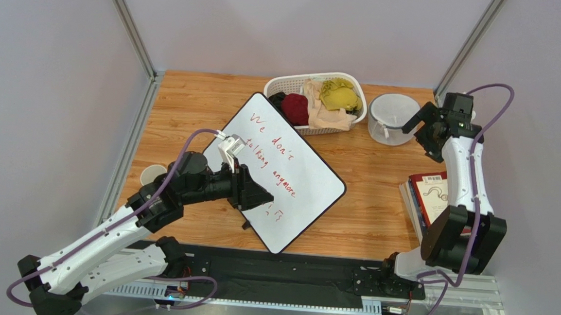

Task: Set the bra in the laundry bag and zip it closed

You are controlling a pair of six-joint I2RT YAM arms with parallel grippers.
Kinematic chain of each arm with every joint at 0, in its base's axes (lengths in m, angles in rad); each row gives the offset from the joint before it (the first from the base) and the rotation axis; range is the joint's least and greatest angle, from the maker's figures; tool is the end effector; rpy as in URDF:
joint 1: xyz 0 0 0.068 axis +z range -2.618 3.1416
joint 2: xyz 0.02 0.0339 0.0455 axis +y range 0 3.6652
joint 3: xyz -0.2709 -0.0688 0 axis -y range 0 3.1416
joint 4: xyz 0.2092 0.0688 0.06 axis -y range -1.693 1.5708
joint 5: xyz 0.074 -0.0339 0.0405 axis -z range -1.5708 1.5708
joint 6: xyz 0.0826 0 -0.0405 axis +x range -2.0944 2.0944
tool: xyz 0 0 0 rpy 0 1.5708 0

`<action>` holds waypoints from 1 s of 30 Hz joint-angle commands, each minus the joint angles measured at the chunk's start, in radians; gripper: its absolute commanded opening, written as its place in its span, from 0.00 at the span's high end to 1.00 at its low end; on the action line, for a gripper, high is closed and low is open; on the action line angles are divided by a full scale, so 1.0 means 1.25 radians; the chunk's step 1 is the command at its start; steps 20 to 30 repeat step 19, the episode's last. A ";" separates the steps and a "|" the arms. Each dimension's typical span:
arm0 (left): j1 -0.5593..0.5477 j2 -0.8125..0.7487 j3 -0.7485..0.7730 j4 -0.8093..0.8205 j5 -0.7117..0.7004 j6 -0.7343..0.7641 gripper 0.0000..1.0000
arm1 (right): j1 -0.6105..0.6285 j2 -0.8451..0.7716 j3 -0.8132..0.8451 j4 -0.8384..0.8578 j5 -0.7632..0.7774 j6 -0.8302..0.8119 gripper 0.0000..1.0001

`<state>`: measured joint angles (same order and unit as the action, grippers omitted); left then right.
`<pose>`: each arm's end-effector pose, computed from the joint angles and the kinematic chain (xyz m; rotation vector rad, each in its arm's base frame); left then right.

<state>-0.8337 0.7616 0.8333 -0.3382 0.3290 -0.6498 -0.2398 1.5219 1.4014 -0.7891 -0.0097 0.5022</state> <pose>0.0979 -0.1476 0.3352 0.4421 1.9954 -1.2941 0.3089 -0.0747 0.2949 0.8969 2.3170 0.1235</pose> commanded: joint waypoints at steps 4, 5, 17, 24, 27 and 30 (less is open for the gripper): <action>-0.001 -0.099 -0.038 -0.010 -0.077 -0.072 0.49 | 0.227 -0.160 -0.077 -0.062 0.105 -0.093 0.00; -0.001 -0.121 -0.052 -0.010 -0.091 -0.075 0.49 | 0.264 -0.177 -0.103 -0.066 0.127 -0.082 0.00; -0.001 -0.333 -0.249 0.032 -0.177 -0.137 0.48 | 0.276 -0.399 -0.407 0.086 -0.089 -0.051 0.00; -0.001 -0.364 -0.276 0.036 -0.186 -0.138 0.48 | 0.275 -0.409 -0.443 0.099 -0.105 -0.047 0.00; -0.001 -0.364 -0.276 0.036 -0.186 -0.138 0.48 | 0.275 -0.409 -0.443 0.099 -0.105 -0.047 0.00; -0.001 -0.364 -0.276 0.036 -0.186 -0.138 0.48 | 0.275 -0.409 -0.443 0.099 -0.105 -0.047 0.00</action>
